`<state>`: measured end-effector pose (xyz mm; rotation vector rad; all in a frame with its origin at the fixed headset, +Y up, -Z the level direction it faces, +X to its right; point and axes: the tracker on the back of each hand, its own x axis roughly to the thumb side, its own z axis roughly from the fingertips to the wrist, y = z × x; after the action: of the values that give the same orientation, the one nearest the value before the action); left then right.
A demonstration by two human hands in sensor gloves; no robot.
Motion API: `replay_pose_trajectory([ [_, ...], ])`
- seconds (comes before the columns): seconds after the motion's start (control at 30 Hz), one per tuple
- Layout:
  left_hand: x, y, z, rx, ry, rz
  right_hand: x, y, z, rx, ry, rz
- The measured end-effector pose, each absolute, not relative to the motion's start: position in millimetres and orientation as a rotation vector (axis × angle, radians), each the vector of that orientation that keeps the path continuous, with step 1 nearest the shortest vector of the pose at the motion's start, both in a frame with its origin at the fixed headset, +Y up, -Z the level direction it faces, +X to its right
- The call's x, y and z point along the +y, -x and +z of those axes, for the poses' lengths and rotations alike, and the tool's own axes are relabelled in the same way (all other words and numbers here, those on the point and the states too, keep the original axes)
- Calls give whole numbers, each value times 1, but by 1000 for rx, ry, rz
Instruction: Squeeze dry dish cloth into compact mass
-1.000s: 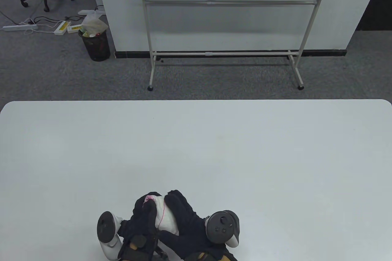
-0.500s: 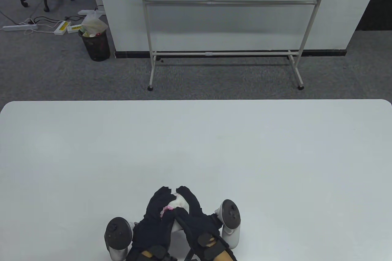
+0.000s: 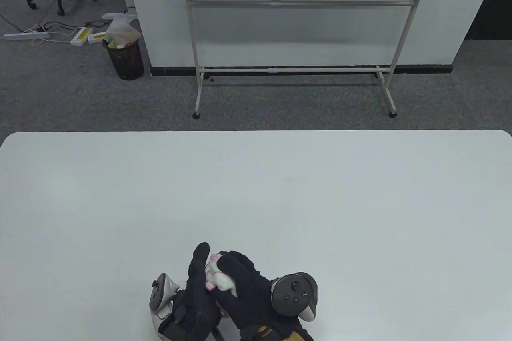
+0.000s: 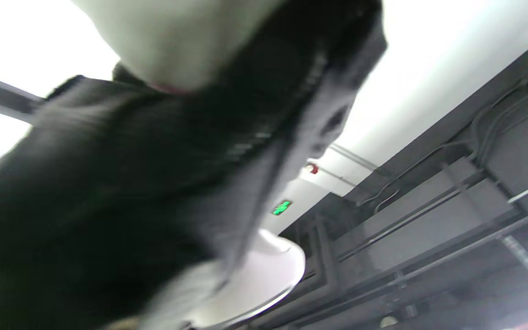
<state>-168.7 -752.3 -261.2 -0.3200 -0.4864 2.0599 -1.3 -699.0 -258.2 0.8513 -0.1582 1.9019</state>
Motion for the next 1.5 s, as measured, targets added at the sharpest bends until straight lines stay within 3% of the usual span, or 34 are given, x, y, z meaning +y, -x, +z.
replay_pose_trajectory([
  [0.3, -748, 190, -266, -377, 187, 1967, -698, 9, -253, -196, -984, 2066],
  [0.5, -736, 193, -264, -328, 7, 1869, -705, 8, -254, -136, -926, 1903],
  [0.67, -723, 199, -258, -366, -169, 1737, -720, 6, -262, 66, -746, 1726],
  [0.8, -717, 201, -258, -390, -250, 1591, -735, 10, -271, 375, -684, 1489],
  [0.9, -716, 195, -255, -420, -240, 1562, -729, 5, -274, 219, -584, 1473],
  [1.27, -708, 175, -247, -452, -275, 1369, -713, -16, -272, -51, -608, 1640],
  [1.4, -709, 181, -247, -428, -288, 1349, -705, -15, -267, -152, -617, 1709],
  [1.5, -712, 181, -249, -478, -213, 1459, -707, -12, -266, -159, -639, 1710],
])
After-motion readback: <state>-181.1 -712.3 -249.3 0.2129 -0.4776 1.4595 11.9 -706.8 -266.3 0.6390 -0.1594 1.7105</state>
